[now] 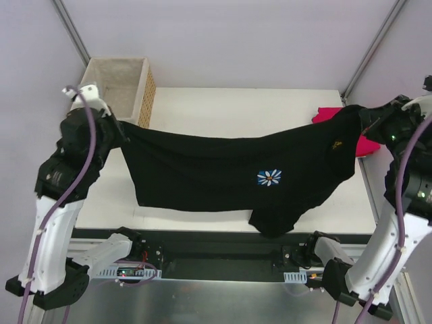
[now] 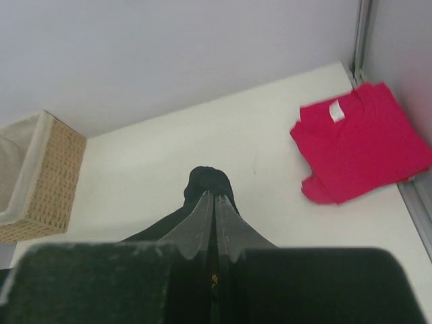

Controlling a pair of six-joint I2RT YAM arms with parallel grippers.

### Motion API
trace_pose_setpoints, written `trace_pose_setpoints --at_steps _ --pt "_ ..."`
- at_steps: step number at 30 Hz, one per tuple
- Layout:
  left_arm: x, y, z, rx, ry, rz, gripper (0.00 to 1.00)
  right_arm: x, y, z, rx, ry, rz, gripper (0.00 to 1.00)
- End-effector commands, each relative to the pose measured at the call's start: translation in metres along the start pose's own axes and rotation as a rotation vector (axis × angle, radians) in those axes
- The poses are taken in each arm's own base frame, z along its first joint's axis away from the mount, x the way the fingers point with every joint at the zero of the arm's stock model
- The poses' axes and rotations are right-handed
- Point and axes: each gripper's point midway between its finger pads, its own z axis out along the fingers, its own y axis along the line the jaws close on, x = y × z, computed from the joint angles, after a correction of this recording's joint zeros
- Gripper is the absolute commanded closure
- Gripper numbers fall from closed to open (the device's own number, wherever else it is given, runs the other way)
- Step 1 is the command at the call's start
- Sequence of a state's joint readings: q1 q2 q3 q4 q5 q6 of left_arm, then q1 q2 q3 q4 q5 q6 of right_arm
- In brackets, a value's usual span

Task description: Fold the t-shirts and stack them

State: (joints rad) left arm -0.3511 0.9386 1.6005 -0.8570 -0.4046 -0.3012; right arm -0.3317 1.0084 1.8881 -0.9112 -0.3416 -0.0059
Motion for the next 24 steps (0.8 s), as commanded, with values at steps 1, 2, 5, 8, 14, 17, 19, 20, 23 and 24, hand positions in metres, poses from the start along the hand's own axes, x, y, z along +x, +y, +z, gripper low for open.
trace_pose_setpoints --at_steps 1,2,5,8,14,17,19,20,23,24 --pt "0.039 -0.006 0.044 -0.041 0.133 0.045 1.0 0.052 -0.053 0.057 0.141 0.2 0.055 0.99" --pt "0.053 -0.007 0.052 -0.046 0.171 0.061 1.0 0.066 -0.061 0.065 0.16 0.254 0.07 0.99" --pt "0.083 -0.011 0.084 -0.067 0.252 0.091 1.0 0.116 -0.09 0.09 0.225 0.42 0.097 0.99" --pt "0.117 -0.015 0.116 -0.09 0.333 0.103 1.0 0.155 -0.113 0.122 0.249 0.507 0.135 0.99" --pt "0.17 -0.016 0.173 -0.116 0.437 0.059 1.0 0.196 -0.132 0.176 0.24 0.626 0.179 0.99" --pt "0.186 -0.013 0.194 -0.138 0.471 0.06 1.0 0.214 -0.135 0.198 0.224 0.69 0.166 0.99" --pt "0.197 -0.012 0.206 -0.148 0.502 0.066 1.0 0.219 -0.136 0.212 0.216 0.709 0.144 0.99" --pt "0.197 -0.013 0.21 -0.146 0.497 0.063 1.0 0.222 -0.131 0.217 0.205 0.721 0.124 0.99" --pt "0.202 -0.012 0.22 -0.16 0.505 0.054 1.0 0.225 -0.13 0.232 0.206 0.727 0.088 0.99" --pt "0.203 -0.013 0.223 -0.163 0.503 0.047 1.0 0.224 -0.132 0.238 0.218 0.713 0.071 0.99"
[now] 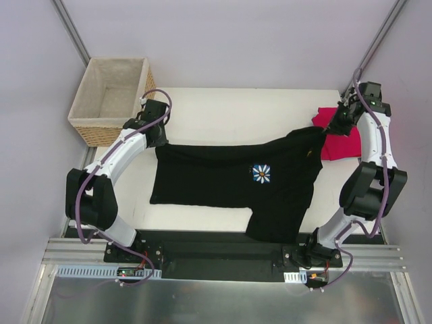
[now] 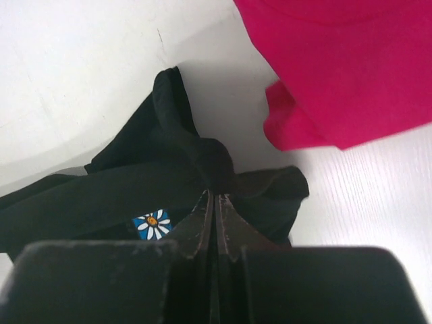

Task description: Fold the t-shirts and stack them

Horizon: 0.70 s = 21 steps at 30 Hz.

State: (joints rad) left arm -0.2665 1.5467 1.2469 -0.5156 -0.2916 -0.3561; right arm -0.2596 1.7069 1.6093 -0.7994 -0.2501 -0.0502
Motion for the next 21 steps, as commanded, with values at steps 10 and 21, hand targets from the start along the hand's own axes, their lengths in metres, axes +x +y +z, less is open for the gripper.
trace_pose_setpoints --at_steps 10,21 --pt "-0.047 -0.002 0.041 0.03 -0.069 -0.104 1.0 -0.064 0.015 0.044 0.052 -0.14 -0.064 0.99" --pt "-0.068 0.002 0.067 0.066 -0.082 -0.104 1.0 -0.094 0.028 0.066 0.027 -0.217 -0.091 0.82"
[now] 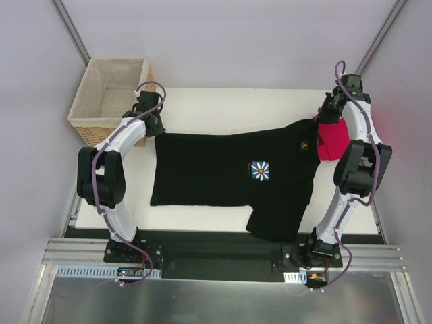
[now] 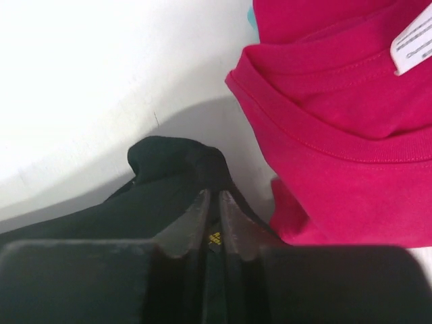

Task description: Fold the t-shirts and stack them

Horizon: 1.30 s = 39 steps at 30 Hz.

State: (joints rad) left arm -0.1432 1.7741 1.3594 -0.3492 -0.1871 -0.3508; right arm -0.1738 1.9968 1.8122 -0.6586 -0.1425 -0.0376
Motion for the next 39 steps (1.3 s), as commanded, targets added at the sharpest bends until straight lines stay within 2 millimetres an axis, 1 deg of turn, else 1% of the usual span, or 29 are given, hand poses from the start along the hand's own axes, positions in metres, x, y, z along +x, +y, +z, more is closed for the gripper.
trace_pose_setpoints --at_steps 1,2,4,5,6,7,8,9,10,12,13,14,16,17,18,19,20,21,22,23,24,25,26,27,28,30,31,34,39 --pt "-0.031 -0.004 -0.003 0.038 -0.073 0.0 1.0 -0.051 0.011 -0.018 -0.021 -0.178 -0.023 0.76" --pt "-0.032 -0.006 -0.004 0.051 -0.076 -0.002 0.98 -0.054 0.013 -0.023 -0.02 -0.193 -0.031 0.65" --pt "-0.04 -0.011 -0.015 0.084 -0.103 -0.002 0.89 -0.06 0.018 -0.034 -0.009 -0.228 -0.049 0.57" --pt "-0.044 -0.015 -0.02 0.11 -0.114 -0.002 0.85 -0.069 0.024 -0.052 -0.016 -0.276 -0.062 0.52" --pt "-0.05 -0.018 -0.027 0.13 -0.14 0.002 0.75 -0.077 0.024 -0.063 0.005 -0.323 -0.084 0.5" --pt "-0.059 -0.02 -0.041 0.153 -0.179 0.004 0.71 -0.079 0.031 -0.075 0.005 -0.355 -0.106 0.44" --pt "-0.066 -0.022 -0.05 0.169 -0.204 0.007 0.67 -0.085 0.034 -0.089 0.008 -0.395 -0.119 0.42" --pt "-0.071 -0.024 -0.059 0.187 -0.229 0.02 0.58 -0.094 0.04 -0.119 0.001 -0.461 -0.138 0.39" --pt "-0.086 -0.026 -0.078 0.213 -0.288 0.024 0.53 -0.097 0.042 -0.132 -0.004 -0.484 -0.142 0.33" --pt "-0.099 -0.029 -0.098 0.24 -0.338 0.058 0.46 -0.104 0.04 -0.171 0.027 -0.549 -0.139 0.3" --pt "-0.11 -0.031 -0.115 0.261 -0.378 0.064 0.41 -0.105 0.04 -0.182 0.027 -0.56 -0.151 0.29" --pt "-0.113 -0.029 -0.121 0.262 -0.391 0.065 0.39 -0.107 0.04 -0.195 0.026 -0.575 -0.149 0.28" --pt "-0.116 -0.026 -0.134 0.287 -0.407 0.04 0.38 -0.091 0.033 -0.205 0.035 -0.518 -0.124 0.29" --pt "-0.111 -0.025 -0.136 0.305 -0.391 0.031 0.39 -0.083 0.029 -0.205 0.037 -0.483 -0.108 0.29" --pt "-0.106 -0.026 -0.139 0.327 -0.377 0.004 0.39 -0.056 0.027 -0.195 0.019 -0.381 -0.091 0.3" --pt "-0.091 -0.027 -0.141 0.36 -0.347 -0.002 0.39 -0.042 0.025 -0.204 0.007 -0.369 -0.077 0.31" --pt "-0.079 -0.027 -0.14 0.371 -0.321 -0.01 0.41 -0.023 0.021 -0.196 0.008 -0.322 -0.033 0.31" --pt "-0.07 -0.026 -0.146 0.386 -0.31 -0.024 0.41 0.015 0.016 -0.172 -0.012 -0.214 -0.003 0.33" --pt "-0.044 -0.021 -0.133 0.374 -0.251 -0.028 0.41 0.036 0.012 -0.162 -0.034 -0.169 0.015 0.34" --pt "-0.032 -0.017 -0.131 0.37 -0.229 -0.029 0.42 0.051 0.014 -0.167 -0.059 -0.169 0.079 0.34" --pt "-0.025 -0.013 -0.139 0.374 -0.233 -0.032 0.42 0.069 0.016 -0.161 -0.096 -0.122 0.101 0.35" --pt "-0.006 -0.007 -0.133 0.365 -0.194 -0.034 0.42 0.107 0.005 -0.142 -0.086 -0.022 0.137 0.37" --pt "0.002 -0.003 -0.135 0.368 -0.186 -0.038 0.42 0.119 0.004 -0.145 -0.09 -0.016 0.157 0.37" --pt "0.005 -0.001 -0.146 0.382 -0.202 -0.043 0.42 0.136 0.002 -0.14 -0.093 0.024 0.174 0.37" --pt "0.017 0.002 -0.144 0.382 -0.179 -0.047 0.42 0.16 -0.003 -0.133 -0.087 0.078 0.193 0.38" --pt "0.023 0.008 -0.153 0.382 -0.19 -0.056 0.42 0.18 -0.002 -0.134 -0.105 0.113 0.221 0.38" --pt "0.029 0.011 -0.152 0.374 -0.178 -0.06 0.42 0.196 -0.004 -0.13 -0.101 0.149 0.233 0.38" --pt "0.039 0.011 -0.156 0.386 -0.159 -0.078 0.43 0.215 -0.009 -0.131 -0.082 0.182 0.243 0.38" --pt "0.05 0.008 -0.16 0.419 -0.137 -0.121 0.44 0.259 -0.024 -0.122 -0.008 0.313 0.293 0.42"
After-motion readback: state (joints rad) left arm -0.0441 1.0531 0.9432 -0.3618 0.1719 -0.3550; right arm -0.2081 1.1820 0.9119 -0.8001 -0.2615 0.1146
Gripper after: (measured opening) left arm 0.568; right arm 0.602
